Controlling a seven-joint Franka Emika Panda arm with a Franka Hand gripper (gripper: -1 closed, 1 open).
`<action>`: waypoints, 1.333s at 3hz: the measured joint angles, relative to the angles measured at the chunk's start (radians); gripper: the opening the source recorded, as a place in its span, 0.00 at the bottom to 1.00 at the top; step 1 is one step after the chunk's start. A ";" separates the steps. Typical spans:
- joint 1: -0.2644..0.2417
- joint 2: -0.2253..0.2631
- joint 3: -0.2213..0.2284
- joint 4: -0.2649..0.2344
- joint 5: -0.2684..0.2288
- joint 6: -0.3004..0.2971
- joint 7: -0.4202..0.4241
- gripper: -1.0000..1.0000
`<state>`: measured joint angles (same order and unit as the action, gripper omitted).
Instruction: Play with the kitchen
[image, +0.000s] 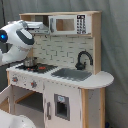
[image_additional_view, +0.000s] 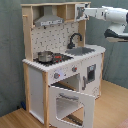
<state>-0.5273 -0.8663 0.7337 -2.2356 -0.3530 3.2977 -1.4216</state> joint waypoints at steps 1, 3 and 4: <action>-0.040 -0.027 0.049 0.049 0.000 0.000 0.081 1.00; -0.172 -0.071 0.136 0.144 0.000 0.000 0.231 1.00; -0.248 -0.098 0.164 0.188 0.001 0.000 0.302 1.00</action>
<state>-0.7754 -0.9648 0.8982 -2.0474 -0.3520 3.2977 -1.1194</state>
